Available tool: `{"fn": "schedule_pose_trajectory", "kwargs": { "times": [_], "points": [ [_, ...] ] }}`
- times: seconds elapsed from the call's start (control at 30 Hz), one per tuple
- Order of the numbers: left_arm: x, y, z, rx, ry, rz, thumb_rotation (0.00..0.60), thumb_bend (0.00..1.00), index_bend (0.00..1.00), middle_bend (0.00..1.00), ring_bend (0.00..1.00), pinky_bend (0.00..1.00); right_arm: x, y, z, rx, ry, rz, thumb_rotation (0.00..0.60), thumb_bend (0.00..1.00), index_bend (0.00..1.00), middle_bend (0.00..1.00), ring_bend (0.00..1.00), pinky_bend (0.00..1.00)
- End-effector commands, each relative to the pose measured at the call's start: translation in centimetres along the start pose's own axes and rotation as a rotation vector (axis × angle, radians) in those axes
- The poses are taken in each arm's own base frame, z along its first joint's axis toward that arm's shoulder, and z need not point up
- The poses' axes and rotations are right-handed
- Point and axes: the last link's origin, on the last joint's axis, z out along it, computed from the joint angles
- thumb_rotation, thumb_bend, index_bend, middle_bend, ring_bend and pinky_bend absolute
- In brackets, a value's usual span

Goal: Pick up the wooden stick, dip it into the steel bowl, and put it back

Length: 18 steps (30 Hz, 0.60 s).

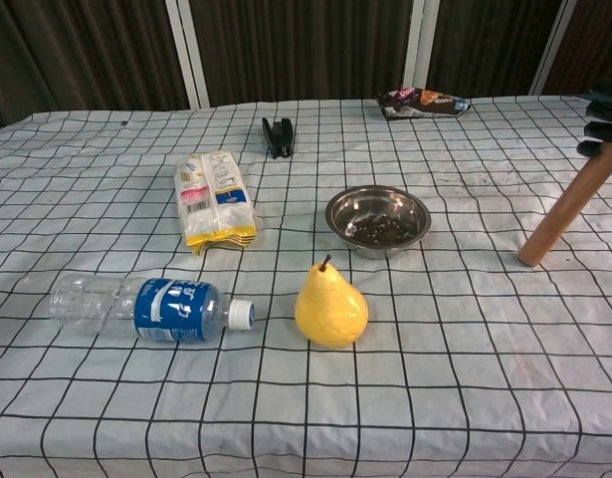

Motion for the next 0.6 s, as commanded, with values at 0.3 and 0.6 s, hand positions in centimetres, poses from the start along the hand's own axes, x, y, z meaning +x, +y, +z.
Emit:
{"fn": "schedule_pose_trajectory", "kwargs": {
  "times": [0.3,0.6],
  "points": [
    [0.07,-0.08,0.01,0.003,0.002,-0.001,0.6,0.38,0.0,0.01,0.0,0.0,-1.11,-0.38,0.55,0.076,0.044,-0.02,0.6,0.45,1.0,0.95,0.93,0.87],
    [0.02,-0.05,-0.01,0.004,0.0,0.001,0.6,0.38,0.0,0.01,0.0,0.0,-1.04,0.11,0.42,0.073,0.07,-0.034,0.6,0.45,1.0,0.98,0.96,0.91]
  ]
}}
